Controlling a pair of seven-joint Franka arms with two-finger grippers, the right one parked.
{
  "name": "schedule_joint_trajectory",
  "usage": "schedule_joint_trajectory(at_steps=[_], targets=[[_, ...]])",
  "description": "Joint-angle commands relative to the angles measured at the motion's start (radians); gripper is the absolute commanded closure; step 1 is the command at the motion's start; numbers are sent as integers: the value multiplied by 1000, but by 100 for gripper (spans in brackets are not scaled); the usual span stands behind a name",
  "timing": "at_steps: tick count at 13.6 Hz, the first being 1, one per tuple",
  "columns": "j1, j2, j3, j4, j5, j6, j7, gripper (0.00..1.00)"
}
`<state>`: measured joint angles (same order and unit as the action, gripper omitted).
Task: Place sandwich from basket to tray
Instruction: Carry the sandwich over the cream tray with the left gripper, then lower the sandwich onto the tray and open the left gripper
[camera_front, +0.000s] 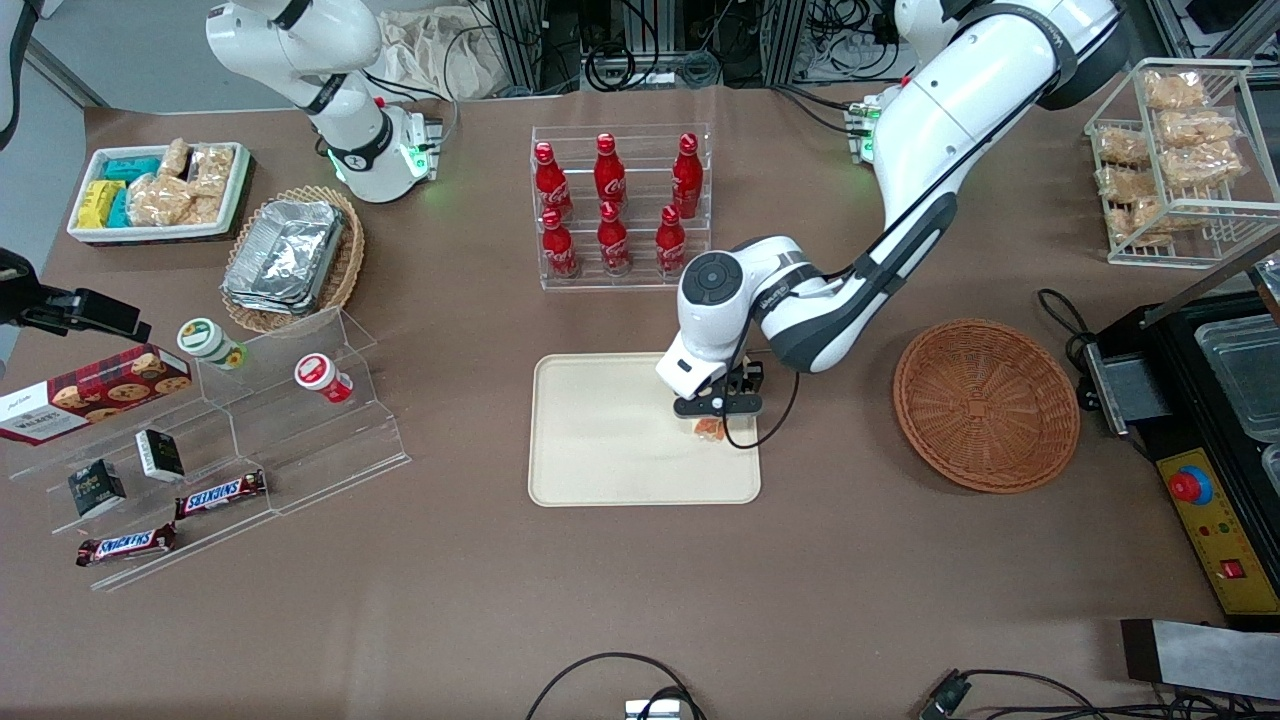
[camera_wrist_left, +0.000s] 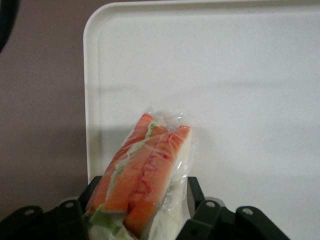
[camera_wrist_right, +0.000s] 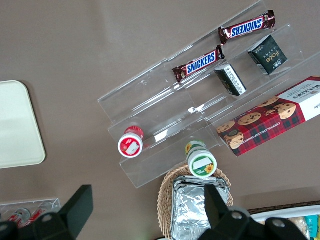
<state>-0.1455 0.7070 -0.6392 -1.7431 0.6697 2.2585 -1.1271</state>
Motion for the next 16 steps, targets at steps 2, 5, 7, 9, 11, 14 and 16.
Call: schedule_joint_trajectory(at_steps=[2,5,7,9,11,14,16], targets=[[-6,3,1,71,16,-51,-46,25],[-5,-6,-1,120,5,-112,-46,25],[-3,-23,-4,148,-2,-154,-46,25],[0,-44,-4,207,-54,-219,-66,22],[0,-53,-4,288,-61,-336,-91,17],[13,-90,-4,349,-70,-434,-88,9],[52,-132,-4,346,-110,-448,-79,1]])
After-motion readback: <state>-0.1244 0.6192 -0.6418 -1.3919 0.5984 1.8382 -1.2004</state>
